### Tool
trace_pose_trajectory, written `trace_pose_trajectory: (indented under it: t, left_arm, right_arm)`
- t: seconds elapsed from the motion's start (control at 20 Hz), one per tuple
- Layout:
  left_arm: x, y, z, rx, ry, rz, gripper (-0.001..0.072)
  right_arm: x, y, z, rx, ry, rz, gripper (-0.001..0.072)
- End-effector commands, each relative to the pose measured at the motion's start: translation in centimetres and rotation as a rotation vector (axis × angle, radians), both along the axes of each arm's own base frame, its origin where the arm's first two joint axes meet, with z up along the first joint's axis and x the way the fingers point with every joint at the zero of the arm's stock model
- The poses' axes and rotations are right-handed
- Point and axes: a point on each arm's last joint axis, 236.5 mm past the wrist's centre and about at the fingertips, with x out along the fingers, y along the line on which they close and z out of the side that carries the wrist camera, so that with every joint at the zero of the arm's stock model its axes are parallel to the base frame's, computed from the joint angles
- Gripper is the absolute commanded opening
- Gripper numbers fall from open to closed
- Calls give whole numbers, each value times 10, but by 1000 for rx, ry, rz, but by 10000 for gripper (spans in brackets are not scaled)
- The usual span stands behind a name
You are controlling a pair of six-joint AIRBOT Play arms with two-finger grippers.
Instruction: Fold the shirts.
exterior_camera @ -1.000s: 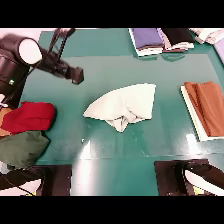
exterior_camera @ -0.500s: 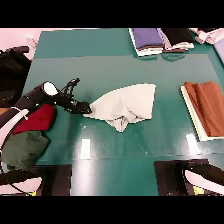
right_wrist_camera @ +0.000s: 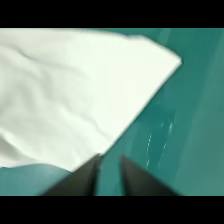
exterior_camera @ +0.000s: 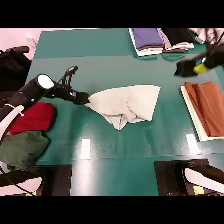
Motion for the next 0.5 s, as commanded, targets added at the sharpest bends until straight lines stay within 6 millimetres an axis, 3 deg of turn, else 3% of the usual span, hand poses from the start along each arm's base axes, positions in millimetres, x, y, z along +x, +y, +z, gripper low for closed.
trace_pose_trajectory:
  t: [0.0,0.2,0.45]
  left_arm:
    - [9,3,19,19,-63,-13,29]
    - [6,5,16,31,-54,-22,29]
    - [6,5,15,34,-51,-24,29]
  right_arm:
    - [-20,-25,-100,65,154,-143,464]
    - [-18,-11,-163,301,264,-265,461]
    - [10,17,-200,338,310,-236,449]
